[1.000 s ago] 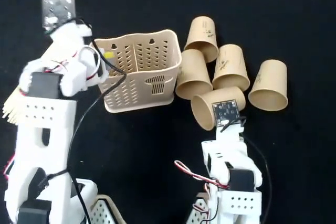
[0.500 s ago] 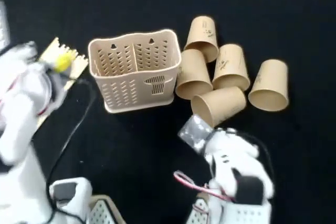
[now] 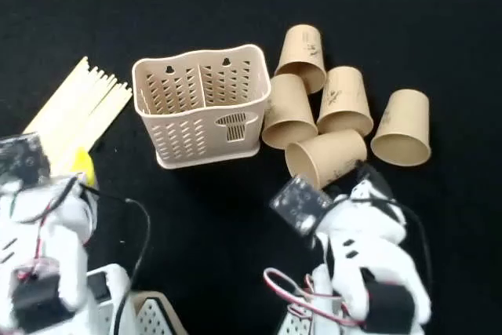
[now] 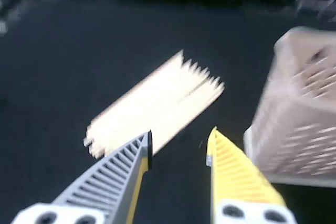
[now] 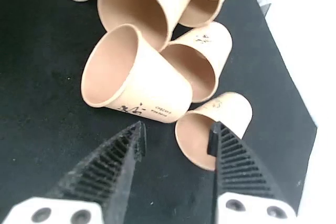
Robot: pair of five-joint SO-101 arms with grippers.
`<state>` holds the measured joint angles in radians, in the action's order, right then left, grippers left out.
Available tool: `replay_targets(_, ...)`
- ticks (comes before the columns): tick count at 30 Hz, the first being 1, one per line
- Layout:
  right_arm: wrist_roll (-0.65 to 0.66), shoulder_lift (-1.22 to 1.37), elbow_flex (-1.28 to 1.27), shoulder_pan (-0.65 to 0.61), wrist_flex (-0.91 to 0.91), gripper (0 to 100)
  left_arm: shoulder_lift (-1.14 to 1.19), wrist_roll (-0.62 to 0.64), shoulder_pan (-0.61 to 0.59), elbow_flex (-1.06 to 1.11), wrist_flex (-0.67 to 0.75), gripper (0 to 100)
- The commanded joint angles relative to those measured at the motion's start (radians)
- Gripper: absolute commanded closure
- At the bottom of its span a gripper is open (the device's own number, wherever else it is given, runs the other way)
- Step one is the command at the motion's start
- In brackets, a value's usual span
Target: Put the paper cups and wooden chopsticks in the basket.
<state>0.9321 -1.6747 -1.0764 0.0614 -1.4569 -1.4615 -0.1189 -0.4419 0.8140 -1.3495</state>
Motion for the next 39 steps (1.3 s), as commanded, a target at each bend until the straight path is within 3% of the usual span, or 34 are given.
replay_targets(1, -0.095, 0.243, 0.151, -0.017, 0.031, 74.6, -0.18, -0.009, -0.077, 0.371, 0.126, 82)
replay_targets(6, -0.31, 0.564, 0.318, -0.199, 0.02, 74.9, -0.376, -0.008, -0.079, 0.53, 0.123, 82)
replay_targets(11, -0.387, 0.63, 0.32, -0.35, 0.075, 72.4, -0.351, 0.014, -0.074, 0.631, 0.135, 82)
replay_targets(17, -0.362, 0.631, 0.065, -0.338, 0.338, 65.9, -0.362, 0.009, -0.036, 0.805, 0.265, 82)
replay_targets(24, -0.16, 0.63, -0.061, -0.117, 0.496, 65.9, -0.362, -0.012, -0.033, 0.823, 0.293, 82)
replay_targets(30, -0.061, 0.628, -0.154, -0.023, 0.6, 66.3, -0.362, -0.012, -0.033, 0.825, 0.295, 82)
replay_targets(39, -0.052, 0.628, -0.202, -0.008, 0.718, 87.8, -0.362, -0.014, -0.033, 0.825, 0.295, 82)
